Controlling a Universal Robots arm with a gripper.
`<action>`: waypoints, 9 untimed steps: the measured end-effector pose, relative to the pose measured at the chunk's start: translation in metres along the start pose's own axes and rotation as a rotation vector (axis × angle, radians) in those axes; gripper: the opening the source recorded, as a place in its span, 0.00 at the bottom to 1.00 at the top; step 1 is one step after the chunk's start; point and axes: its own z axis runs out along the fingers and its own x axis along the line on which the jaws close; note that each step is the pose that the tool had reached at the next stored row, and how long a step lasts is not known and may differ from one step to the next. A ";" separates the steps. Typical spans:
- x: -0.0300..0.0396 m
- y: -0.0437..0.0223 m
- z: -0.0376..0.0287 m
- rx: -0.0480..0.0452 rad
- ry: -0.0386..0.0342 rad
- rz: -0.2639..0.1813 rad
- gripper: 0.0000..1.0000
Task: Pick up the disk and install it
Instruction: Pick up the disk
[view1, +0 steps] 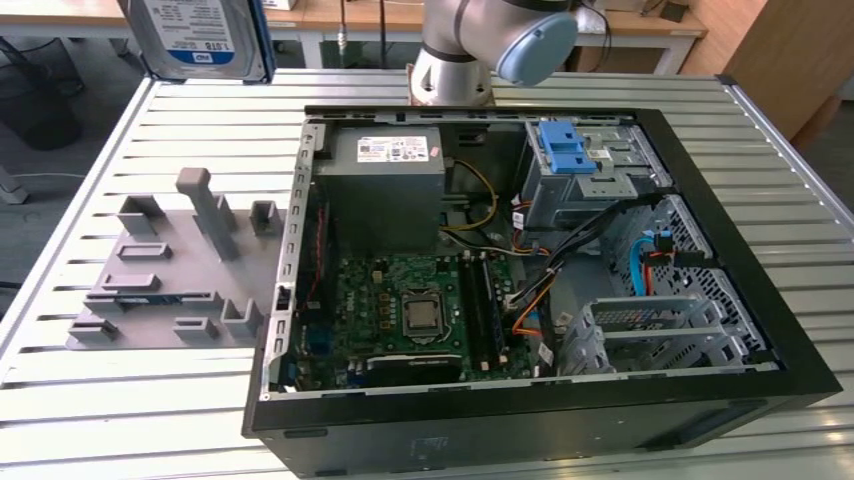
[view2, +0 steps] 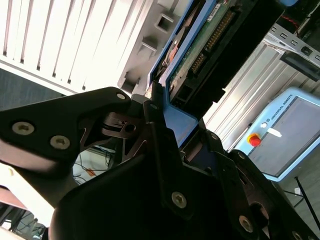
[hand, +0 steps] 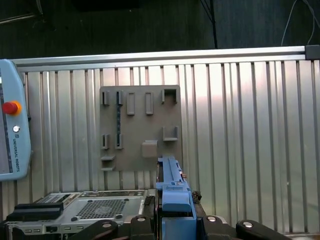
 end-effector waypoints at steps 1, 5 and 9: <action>0.0017 -0.0003 0.0000 0.0000 0.0000 0.000 0.36; 0.0090 -0.0019 0.0001 0.0000 0.0000 0.001 0.36; 0.0116 -0.0028 0.0002 0.0000 0.0001 0.003 0.36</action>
